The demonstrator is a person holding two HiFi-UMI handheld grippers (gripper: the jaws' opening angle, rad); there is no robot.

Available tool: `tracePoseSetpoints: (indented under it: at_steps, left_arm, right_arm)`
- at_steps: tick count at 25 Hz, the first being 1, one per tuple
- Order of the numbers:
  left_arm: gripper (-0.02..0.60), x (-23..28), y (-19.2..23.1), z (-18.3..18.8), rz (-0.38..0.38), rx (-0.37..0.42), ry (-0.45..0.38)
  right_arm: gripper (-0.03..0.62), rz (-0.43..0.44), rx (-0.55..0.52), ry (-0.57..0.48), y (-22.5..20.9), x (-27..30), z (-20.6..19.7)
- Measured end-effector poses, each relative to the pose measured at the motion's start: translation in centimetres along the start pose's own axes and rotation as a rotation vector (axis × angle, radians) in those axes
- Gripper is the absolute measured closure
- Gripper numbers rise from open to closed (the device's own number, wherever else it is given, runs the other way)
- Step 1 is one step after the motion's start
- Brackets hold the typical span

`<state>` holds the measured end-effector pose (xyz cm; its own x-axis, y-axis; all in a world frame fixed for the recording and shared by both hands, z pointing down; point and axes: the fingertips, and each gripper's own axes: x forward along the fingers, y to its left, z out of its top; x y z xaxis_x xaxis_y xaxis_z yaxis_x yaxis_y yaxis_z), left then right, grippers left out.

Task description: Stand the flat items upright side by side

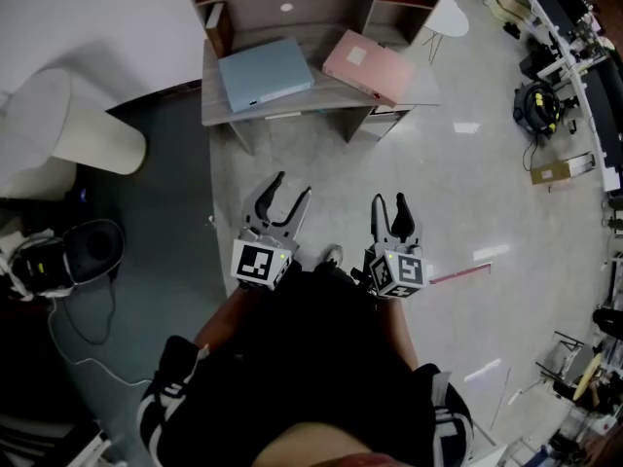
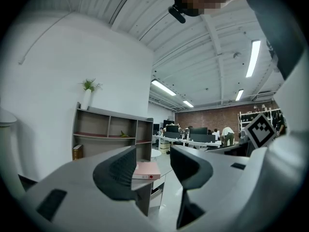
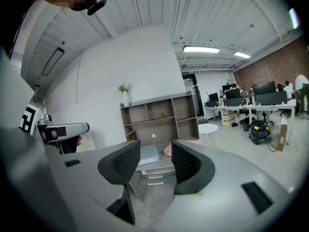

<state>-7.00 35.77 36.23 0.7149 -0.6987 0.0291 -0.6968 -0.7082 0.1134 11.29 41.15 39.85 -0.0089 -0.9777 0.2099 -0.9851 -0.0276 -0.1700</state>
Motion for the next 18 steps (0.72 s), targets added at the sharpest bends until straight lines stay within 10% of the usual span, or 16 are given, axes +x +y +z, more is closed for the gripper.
tracePoseSetpoints:
  at_steps: [18]
  left_arm:
    - [0.368, -2.1, 5.7, -2.3, -0.062, -0.036, 0.018]
  right_arm:
    - [0.382, -0.038, 0.147, 0.000, 5.0, 4.1, -2.4]
